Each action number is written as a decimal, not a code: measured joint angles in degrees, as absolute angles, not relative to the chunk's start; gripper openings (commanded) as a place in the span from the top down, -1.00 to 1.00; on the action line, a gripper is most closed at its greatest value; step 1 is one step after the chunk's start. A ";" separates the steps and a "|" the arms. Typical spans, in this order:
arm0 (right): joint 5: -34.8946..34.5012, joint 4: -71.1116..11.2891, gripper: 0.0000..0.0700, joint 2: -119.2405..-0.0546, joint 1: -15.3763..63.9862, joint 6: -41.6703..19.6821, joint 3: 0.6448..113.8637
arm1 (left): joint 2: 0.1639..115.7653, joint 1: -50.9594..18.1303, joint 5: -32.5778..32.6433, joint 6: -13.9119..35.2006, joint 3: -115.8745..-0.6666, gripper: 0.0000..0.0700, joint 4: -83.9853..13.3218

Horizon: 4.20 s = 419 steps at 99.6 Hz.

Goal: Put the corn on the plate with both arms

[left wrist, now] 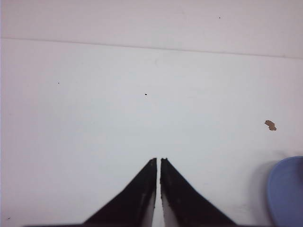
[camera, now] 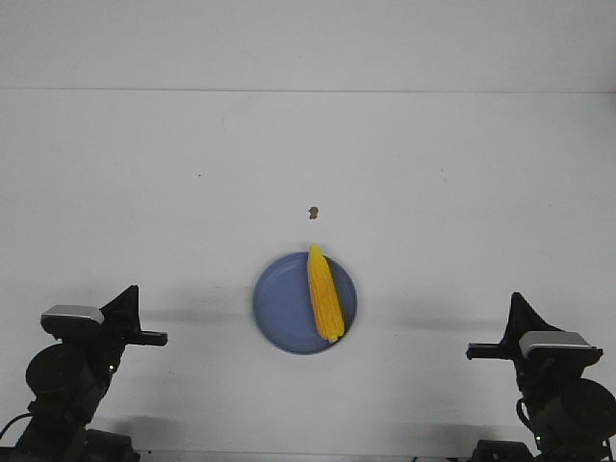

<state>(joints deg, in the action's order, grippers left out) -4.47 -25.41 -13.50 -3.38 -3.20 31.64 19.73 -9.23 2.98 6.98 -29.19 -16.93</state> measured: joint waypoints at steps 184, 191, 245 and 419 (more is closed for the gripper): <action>-4.49 -25.41 1.00 -13.50 -3.38 -3.22 31.64 | 0.25 -2.52 3.07 4.80 -1.93 0.96 7.97; -4.47 -25.41 1.00 -13.50 -3.38 -3.20 31.64 | 0.25 -2.52 3.07 4.80 -1.93 0.96 8.32; -4.49 -25.41 1.00 -13.50 -3.40 -3.22 31.64 | 0.25 -2.52 3.07 4.82 -1.93 0.96 8.43; -6.22 5.26 1.00 -0.19 1.41 -0.67 0.84 | 0.25 -2.52 3.07 4.82 -1.93 0.96 8.51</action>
<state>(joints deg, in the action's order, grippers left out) -6.22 5.26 -0.19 1.41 -0.67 0.84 0.25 -2.52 3.07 4.82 -1.93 8.51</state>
